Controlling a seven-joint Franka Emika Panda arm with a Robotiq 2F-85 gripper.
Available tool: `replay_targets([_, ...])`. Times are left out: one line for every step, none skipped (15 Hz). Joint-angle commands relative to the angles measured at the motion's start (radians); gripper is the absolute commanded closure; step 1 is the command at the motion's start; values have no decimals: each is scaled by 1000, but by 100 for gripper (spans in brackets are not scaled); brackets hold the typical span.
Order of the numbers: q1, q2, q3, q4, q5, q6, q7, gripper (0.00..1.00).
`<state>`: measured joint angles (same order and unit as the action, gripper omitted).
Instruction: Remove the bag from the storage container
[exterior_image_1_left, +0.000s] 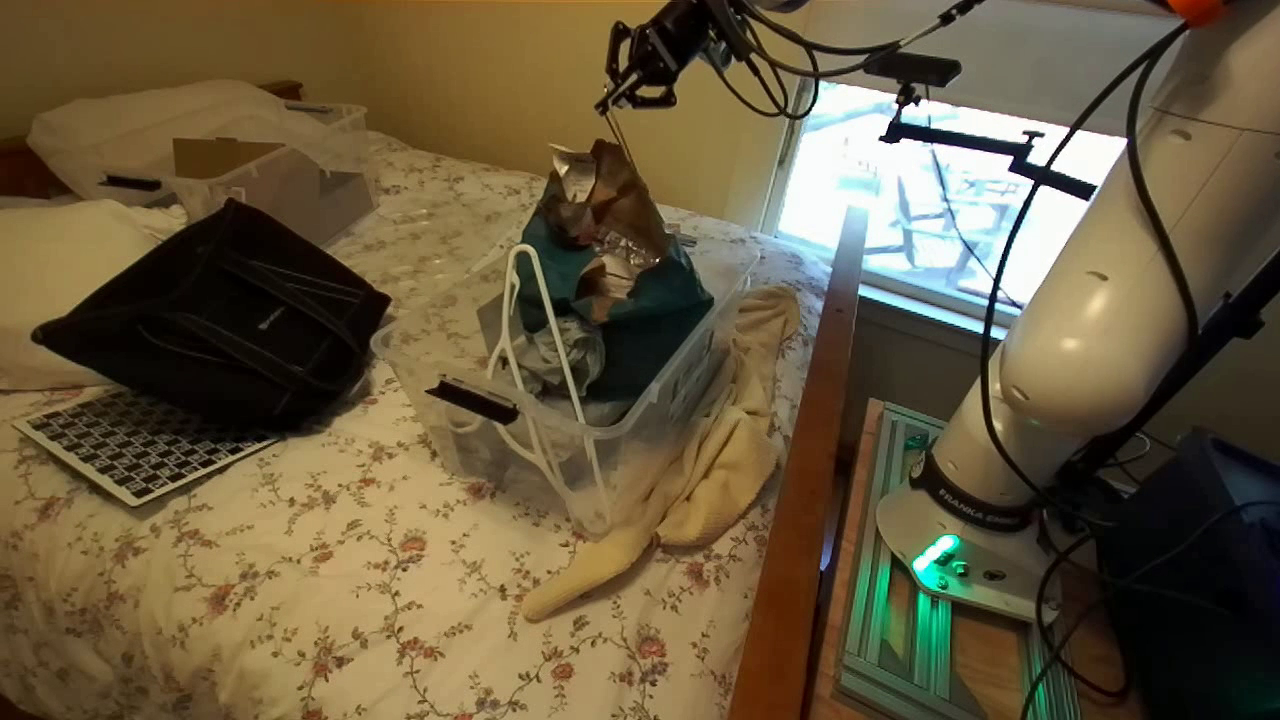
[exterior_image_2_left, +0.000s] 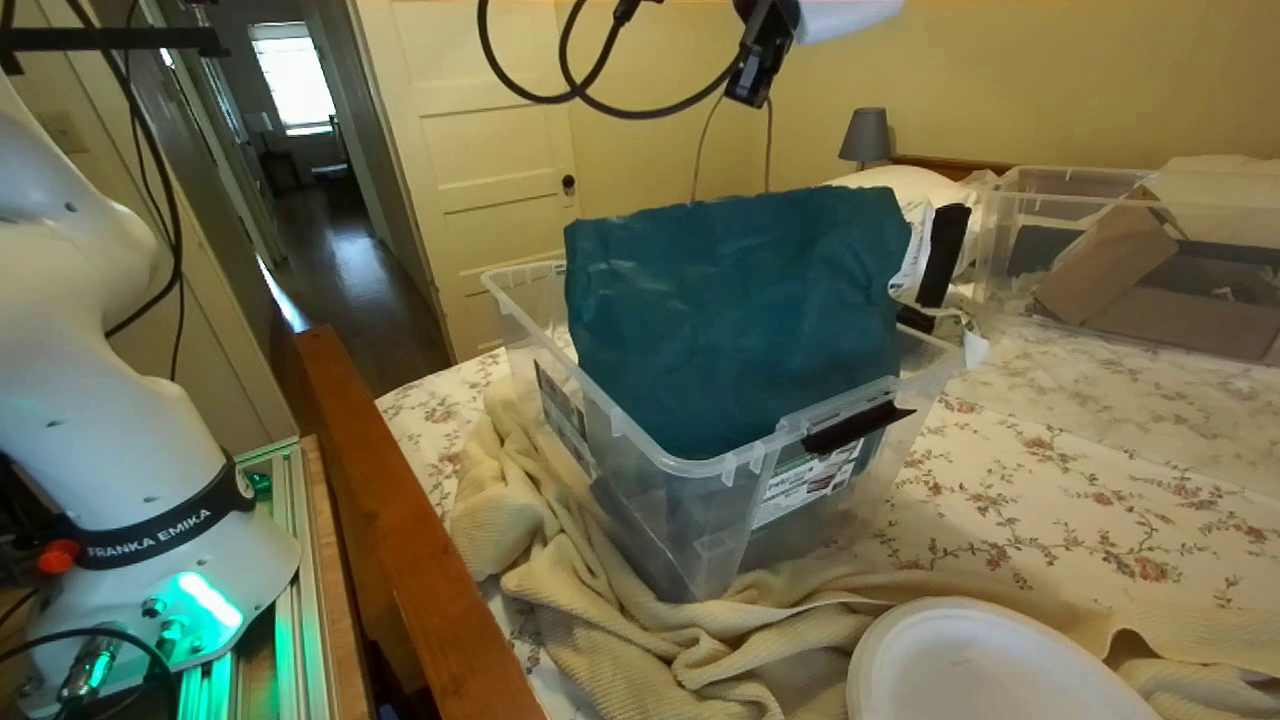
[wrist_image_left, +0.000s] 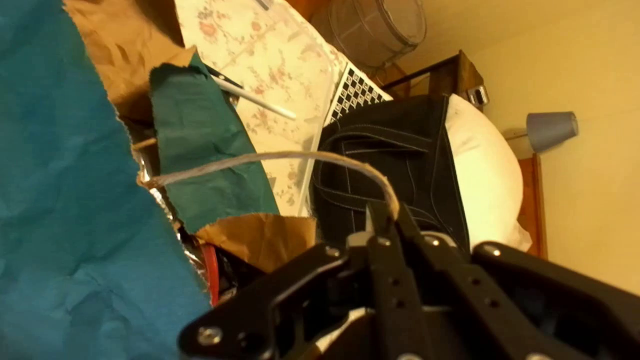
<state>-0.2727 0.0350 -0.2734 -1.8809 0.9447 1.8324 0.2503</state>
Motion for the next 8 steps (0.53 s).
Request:
replay_targets([12, -74, 12, -16, 28, 107, 20, 99])
replay_targets([13, -89, 14, -17, 25, 135, 19, 99])
replay_targets([14, -100, 16, -19, 26, 158, 18, 99])
replay_targets([14, -109, 17, -19, 28, 177, 16, 99])
replay_targets([15, -119, 19, -21, 32, 199, 15, 99])
replay_targets([15, -128, 20, -23, 34, 218, 13, 99])
replay_targets([16, -134, 20, -22, 36, 235, 14, 99])
replay_targets([16, -141, 20, -23, 41, 249, 13, 99])
